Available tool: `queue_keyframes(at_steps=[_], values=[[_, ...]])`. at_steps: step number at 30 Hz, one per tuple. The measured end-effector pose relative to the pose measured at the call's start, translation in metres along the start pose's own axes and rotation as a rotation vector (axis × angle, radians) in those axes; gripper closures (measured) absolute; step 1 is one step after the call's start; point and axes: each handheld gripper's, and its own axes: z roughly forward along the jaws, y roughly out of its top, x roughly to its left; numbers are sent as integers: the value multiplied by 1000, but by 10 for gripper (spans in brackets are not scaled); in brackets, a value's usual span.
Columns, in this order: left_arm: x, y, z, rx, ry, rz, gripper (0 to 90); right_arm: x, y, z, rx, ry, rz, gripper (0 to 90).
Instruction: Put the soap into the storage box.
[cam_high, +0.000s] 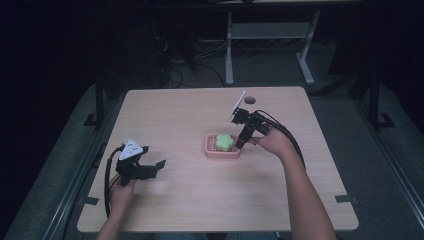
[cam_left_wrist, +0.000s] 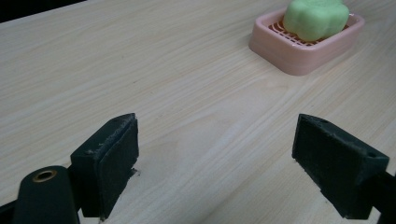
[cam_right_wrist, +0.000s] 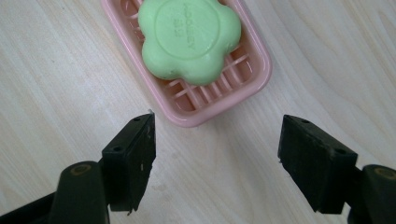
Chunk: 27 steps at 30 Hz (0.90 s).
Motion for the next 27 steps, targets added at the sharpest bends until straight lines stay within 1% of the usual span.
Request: queue_keyframes(at_steps=[12, 13, 25, 27], values=[[0, 0, 0, 2, 1, 2, 144, -3, -11, -4, 0, -5, 9, 272], [0, 0, 0, 2, 1, 1, 144, -2, -12, -4, 3, -1, 21, 272], [0, 0, 0, 2, 3, 3, 144, -6, -26, -5, -8, -2, 30, 272], [0, 0, 1, 3, 2, 4, 143, -6, -28, -6, -2, 0, 36, 272]])
